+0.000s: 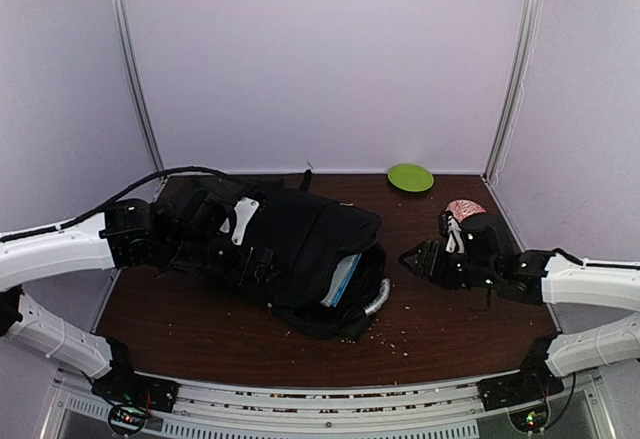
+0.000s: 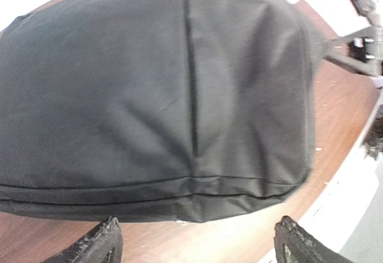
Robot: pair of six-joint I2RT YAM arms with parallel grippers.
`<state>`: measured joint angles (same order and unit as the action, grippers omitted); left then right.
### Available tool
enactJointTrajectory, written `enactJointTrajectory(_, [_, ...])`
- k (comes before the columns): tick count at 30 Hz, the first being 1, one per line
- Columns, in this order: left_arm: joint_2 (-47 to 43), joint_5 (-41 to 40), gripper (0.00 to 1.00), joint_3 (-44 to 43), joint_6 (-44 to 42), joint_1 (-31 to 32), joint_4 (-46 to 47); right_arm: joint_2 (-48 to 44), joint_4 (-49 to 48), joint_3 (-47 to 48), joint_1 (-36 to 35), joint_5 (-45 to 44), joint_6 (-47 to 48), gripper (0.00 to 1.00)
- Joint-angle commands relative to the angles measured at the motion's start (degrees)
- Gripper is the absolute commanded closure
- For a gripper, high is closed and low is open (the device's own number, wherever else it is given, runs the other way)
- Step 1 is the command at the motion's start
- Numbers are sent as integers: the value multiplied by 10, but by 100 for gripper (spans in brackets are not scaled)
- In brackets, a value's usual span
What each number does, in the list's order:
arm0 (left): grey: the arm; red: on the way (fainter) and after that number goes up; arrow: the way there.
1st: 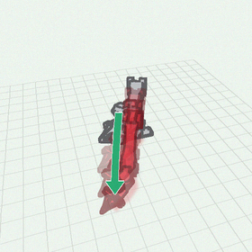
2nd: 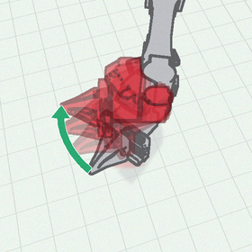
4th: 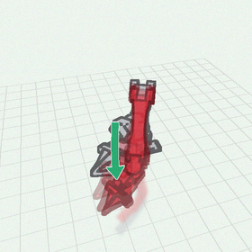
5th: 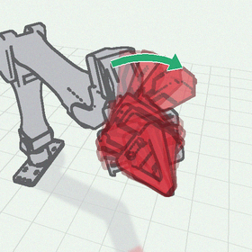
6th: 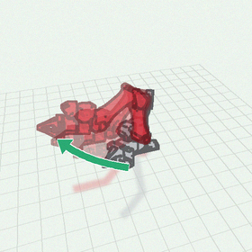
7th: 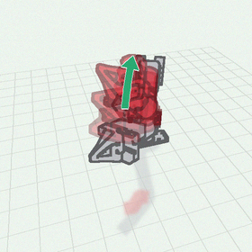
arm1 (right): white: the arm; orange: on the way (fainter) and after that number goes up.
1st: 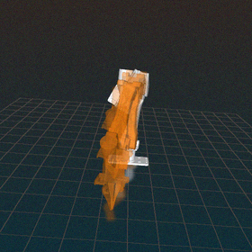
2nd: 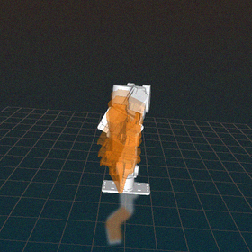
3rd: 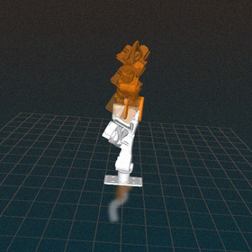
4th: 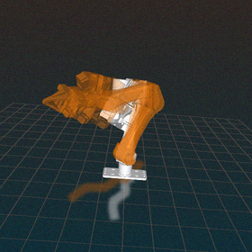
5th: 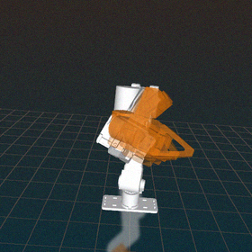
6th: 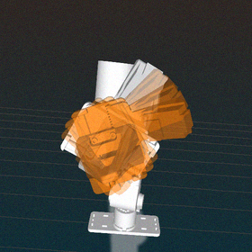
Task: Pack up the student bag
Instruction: Adjust the student bag at the center of the board.
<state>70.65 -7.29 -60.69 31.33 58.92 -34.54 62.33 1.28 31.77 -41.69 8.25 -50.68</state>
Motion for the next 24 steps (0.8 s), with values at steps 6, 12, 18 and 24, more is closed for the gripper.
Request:
enactJointTrajectory(6, [59, -55, 15, 16, 26, -54, 84, 21, -285, -11, -54, 35, -161, 30])
enactJointTrajectory(12, [87, -41, 26, 44, 58, -89, 123, 127, -359, 23, -72, 37, -216, 30])
enactJointTrajectory(18, [101, -36, 40, 83, 82, -113, 135, 209, -268, 45, -67, -2, -201, 48])
enactJointTrajectory(24, [99, -38, 50, 105, 86, -129, 139, 181, -196, -7, -65, -36, -170, 61])
